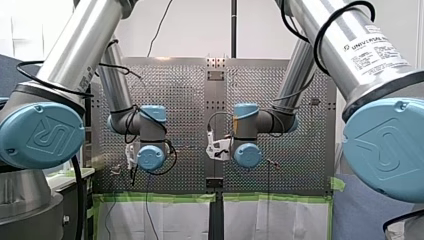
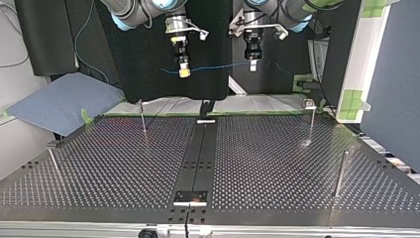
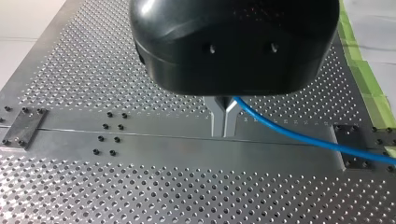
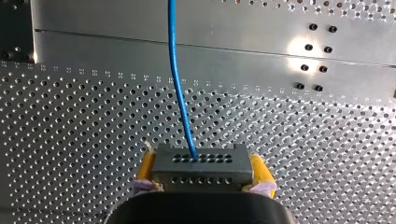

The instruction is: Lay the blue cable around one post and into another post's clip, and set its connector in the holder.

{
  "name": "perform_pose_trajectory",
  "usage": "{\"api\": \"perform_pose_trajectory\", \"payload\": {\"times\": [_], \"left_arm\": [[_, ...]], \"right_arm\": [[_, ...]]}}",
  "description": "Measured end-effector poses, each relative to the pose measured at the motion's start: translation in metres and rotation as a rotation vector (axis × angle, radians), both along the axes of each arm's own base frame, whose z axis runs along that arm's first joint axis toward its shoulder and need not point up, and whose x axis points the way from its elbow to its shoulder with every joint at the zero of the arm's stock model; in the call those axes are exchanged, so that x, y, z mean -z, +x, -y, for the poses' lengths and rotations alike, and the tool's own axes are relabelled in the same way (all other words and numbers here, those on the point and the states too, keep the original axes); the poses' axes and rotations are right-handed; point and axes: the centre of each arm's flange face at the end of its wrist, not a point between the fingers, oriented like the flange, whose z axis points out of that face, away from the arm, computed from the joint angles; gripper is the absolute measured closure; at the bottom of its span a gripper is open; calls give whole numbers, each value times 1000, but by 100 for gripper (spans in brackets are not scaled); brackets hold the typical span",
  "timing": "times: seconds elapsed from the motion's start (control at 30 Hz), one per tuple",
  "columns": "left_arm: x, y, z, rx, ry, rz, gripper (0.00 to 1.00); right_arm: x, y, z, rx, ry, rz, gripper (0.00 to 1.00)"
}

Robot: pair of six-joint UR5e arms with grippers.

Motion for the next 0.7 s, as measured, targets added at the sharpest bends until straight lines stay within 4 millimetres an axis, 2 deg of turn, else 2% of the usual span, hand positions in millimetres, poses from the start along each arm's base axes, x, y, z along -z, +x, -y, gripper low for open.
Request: {"api": "perform_pose_trajectory", "payload": {"times": [0.33,0.7], "left_arm": [[3,2,2,12,-1,4,100],[33,2,3,30,10,-14,100]], "right_arm": [[-1,0,0,0,-1,1,100],[-1,1,1,0,-2,2,100]]}}
